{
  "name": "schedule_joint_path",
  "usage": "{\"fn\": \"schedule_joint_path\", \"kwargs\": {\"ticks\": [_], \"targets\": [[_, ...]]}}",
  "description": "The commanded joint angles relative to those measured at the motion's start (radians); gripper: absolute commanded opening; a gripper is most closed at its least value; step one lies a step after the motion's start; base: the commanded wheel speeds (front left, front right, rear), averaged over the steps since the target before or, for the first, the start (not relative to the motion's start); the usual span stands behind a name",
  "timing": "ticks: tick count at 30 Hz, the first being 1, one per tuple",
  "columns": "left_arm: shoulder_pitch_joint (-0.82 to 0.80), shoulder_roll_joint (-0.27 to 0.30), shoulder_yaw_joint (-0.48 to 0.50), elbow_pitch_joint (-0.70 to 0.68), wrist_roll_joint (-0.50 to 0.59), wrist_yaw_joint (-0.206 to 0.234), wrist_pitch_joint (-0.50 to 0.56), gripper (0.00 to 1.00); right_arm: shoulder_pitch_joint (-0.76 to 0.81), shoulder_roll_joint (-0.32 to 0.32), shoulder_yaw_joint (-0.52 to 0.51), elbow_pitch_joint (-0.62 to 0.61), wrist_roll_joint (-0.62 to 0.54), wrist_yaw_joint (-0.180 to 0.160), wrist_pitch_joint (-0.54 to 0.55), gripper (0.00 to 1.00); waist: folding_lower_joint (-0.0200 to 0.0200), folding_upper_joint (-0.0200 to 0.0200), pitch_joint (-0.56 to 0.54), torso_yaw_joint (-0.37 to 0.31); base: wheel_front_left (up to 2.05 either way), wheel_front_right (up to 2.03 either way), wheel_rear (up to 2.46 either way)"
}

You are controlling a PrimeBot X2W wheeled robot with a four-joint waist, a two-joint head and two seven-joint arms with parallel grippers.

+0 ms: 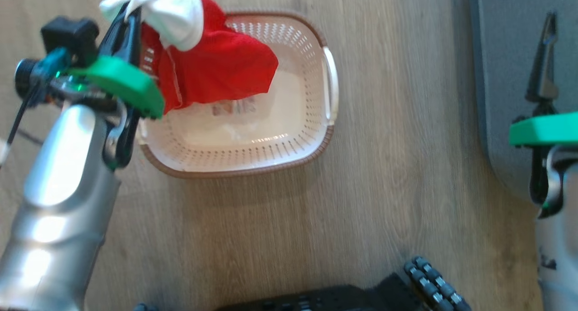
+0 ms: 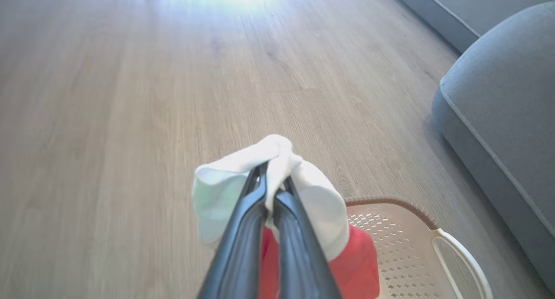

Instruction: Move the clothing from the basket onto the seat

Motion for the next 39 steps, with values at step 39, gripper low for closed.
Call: {"fn": "schedule_joint_path", "kwargs": {"ticks": [39], "targets": [[0.619, 0.236, 0.23, -0.451, -0.139, 0.167, 0.036, 0.0, 0.295, -0.151, 0.091, 0.174, 0.044, 0.007, -0.005, 1.0, 0.0001, -0.0001, -0.609, 0.116, 0.0, 0.0, 0.0]]}}
